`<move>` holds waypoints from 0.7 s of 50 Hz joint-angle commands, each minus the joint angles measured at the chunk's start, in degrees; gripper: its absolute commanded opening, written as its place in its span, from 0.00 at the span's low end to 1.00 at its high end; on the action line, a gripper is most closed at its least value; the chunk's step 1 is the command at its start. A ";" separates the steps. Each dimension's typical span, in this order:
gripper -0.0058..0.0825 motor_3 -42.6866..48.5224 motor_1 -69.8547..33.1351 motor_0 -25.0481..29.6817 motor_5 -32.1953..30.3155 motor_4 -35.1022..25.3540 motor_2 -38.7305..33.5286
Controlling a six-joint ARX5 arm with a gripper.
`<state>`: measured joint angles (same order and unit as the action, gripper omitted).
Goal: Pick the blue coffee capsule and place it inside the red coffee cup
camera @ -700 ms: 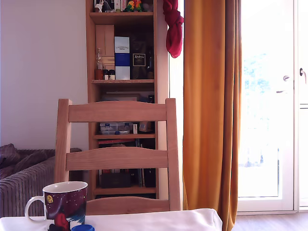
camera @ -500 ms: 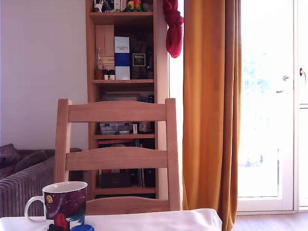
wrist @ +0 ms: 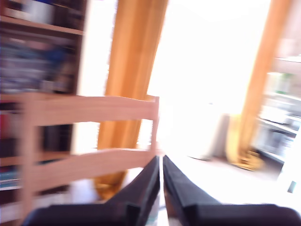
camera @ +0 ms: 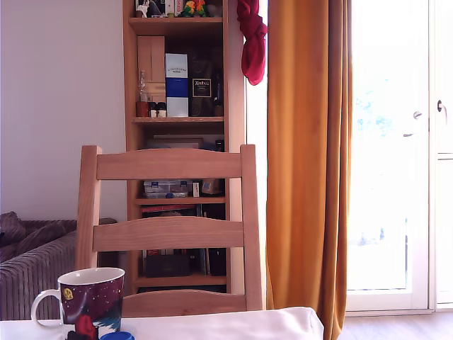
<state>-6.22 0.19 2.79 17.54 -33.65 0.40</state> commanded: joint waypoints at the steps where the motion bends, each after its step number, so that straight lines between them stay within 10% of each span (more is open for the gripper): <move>1: 0.04 0.57 -0.22 1.70 0.55 -1.11 -0.50; 17: 0.09 3.93 -12.92 8.44 -4.50 1.05 -0.50; 27: 0.76 -2.03 -23.08 13.25 -3.37 5.81 -0.48; 35: 0.86 -3.78 -31.17 17.09 -4.33 11.21 0.28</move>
<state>-8.97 -28.80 19.05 13.74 -23.42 0.40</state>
